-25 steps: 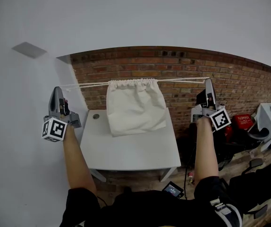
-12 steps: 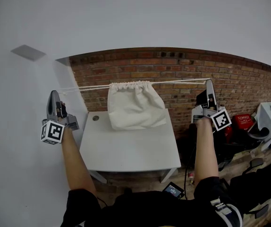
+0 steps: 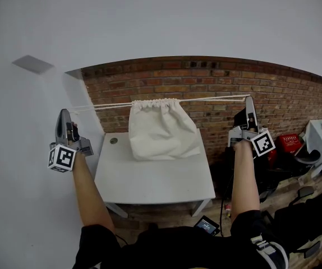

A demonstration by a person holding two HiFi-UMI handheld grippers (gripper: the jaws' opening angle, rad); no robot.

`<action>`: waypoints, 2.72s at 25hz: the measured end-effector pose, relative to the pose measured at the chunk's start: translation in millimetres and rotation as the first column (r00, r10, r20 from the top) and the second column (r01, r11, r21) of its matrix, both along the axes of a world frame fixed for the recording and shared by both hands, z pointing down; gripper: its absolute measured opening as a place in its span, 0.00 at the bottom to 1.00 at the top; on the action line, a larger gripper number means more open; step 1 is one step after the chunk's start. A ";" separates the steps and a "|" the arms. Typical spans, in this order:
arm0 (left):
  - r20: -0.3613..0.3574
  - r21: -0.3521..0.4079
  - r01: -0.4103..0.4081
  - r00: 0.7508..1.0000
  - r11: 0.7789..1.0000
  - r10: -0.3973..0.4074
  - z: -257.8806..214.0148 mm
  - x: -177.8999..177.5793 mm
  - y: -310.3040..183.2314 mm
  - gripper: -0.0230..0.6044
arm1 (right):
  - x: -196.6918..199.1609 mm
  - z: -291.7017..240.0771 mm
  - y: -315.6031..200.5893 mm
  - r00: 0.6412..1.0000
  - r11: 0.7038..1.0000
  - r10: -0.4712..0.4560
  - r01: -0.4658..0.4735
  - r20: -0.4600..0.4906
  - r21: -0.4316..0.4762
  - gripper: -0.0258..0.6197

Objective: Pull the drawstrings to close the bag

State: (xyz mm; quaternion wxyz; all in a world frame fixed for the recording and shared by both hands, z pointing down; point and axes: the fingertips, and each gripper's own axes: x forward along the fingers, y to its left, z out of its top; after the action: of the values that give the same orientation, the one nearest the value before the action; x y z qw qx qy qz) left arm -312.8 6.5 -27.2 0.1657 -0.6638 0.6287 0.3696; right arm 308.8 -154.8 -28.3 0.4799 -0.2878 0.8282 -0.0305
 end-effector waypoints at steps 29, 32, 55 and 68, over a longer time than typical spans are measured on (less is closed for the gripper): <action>0.007 -0.009 -0.010 1.000 1.000 0.010 9.5 -12.4 -6.7 0.07 | 25.4 23.8 -22.0 0.995 0.997 -0.017 0.024 0.094 -0.071 0.05; 0.001 -0.011 -0.010 1.000 1.000 0.010 11.5 -14.0 -7.6 0.07 | 29.2 27.0 -24.6 0.995 0.997 -0.015 0.023 0.103 -0.079 0.05; 0.041 -0.064 -0.070 0.997 0.996 0.072 12.2 -15.1 -11.6 0.07 | 29.3 9.5 -19.8 1.000 0.999 0.016 -0.016 -0.002 -0.030 0.05; 0.131 -0.140 -0.127 0.981 0.982 0.146 -1.7 -9.0 -26.1 0.07 | 17.8 -19.5 -10.6 0.976 0.999 0.031 -0.025 -0.214 0.030 0.06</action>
State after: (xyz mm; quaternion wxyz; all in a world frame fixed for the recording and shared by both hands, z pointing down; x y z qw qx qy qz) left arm -321.8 -19.6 -28.9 0.1401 -0.7392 0.5912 0.2904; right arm 326.7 -165.3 -47.8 0.3922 -0.2946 0.8713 0.0188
